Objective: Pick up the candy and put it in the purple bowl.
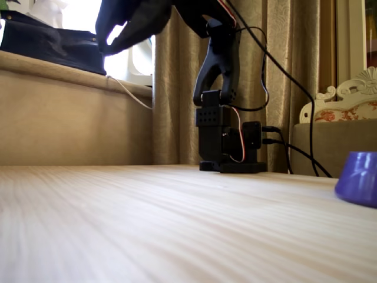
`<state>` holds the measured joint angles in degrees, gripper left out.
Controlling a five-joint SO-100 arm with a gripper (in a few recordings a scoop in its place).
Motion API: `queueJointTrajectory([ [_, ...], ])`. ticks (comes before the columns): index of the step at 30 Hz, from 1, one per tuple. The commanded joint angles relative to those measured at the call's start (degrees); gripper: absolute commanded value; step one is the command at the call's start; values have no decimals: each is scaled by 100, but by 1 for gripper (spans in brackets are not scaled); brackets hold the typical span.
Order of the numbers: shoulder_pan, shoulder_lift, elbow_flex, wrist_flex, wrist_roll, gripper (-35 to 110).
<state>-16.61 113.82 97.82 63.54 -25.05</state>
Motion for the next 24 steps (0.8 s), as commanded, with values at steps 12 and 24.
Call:
queueJointTrajectory([
  [12,1099,2083,1819,677,1960,0],
  [24,2145,3946,4122,141,1907,-1],
])
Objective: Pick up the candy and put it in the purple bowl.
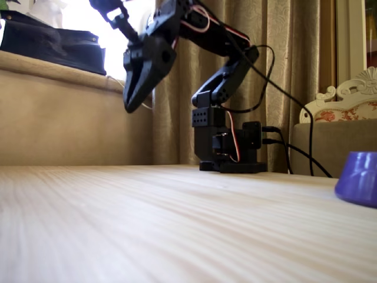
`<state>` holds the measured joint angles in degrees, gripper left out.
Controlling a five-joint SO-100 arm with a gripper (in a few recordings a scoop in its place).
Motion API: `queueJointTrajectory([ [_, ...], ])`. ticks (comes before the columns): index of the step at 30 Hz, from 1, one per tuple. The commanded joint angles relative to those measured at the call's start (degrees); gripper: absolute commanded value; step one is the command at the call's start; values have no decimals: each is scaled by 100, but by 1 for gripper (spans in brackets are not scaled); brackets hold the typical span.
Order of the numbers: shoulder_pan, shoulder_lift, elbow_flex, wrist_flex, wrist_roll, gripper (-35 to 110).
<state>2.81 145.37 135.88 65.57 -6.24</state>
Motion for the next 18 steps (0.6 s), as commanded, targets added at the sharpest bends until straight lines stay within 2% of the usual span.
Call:
queueJointTrajectory([
  [1,246,949,448,-18,88,-1],
  [18,589,4148,2830,703,923,-1],
])
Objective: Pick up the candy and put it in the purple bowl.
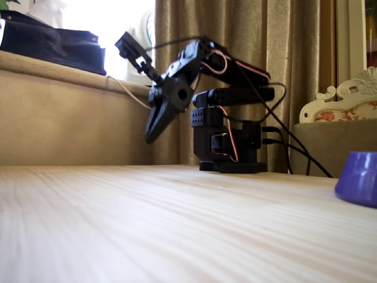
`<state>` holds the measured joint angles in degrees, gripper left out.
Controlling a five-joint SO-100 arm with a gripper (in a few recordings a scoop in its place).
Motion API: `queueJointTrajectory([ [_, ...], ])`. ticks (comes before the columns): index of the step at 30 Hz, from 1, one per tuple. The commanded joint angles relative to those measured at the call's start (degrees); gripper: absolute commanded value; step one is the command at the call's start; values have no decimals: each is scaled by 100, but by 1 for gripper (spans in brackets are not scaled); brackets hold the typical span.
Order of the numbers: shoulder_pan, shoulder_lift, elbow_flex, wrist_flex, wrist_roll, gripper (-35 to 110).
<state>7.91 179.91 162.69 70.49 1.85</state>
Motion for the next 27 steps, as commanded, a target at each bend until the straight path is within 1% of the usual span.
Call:
queueJointTrajectory([
  [1,105,914,264,290,141,-1],
  [8,264,914,729,70,-18,-1],
  [27,272,914,729,70,-9,1],
])
